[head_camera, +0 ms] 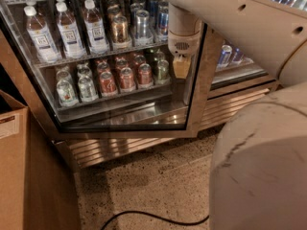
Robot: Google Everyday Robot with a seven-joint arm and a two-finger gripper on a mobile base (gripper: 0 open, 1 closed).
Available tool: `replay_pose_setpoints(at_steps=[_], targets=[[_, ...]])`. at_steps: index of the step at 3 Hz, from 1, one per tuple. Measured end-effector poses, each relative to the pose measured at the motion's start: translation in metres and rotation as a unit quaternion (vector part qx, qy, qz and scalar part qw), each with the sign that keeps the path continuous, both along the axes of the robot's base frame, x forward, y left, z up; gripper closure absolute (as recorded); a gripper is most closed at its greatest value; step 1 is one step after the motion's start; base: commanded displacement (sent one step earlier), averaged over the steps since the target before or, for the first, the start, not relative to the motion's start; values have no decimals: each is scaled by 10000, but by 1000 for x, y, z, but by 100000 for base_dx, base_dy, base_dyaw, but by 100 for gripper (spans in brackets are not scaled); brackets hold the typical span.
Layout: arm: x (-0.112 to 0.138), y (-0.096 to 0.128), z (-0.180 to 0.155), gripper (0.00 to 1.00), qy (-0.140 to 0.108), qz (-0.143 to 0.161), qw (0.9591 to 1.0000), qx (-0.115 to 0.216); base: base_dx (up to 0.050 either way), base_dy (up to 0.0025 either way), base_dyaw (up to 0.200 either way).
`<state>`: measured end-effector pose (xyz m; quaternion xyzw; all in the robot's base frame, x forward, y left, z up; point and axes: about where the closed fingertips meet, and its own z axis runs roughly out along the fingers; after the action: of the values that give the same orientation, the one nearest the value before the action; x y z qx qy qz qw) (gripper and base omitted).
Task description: Close left fridge door
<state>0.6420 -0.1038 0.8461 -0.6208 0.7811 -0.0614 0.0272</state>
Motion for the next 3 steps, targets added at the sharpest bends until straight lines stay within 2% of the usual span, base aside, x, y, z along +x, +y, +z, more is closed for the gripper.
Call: replay_pose_setpoints(at_steps=[1, 3], targets=[[0, 0, 0, 100, 0, 0, 10000, 0, 3699, 248, 13398], [0, 0, 0, 100, 0, 0, 10000, 0, 4997, 2, -70]])
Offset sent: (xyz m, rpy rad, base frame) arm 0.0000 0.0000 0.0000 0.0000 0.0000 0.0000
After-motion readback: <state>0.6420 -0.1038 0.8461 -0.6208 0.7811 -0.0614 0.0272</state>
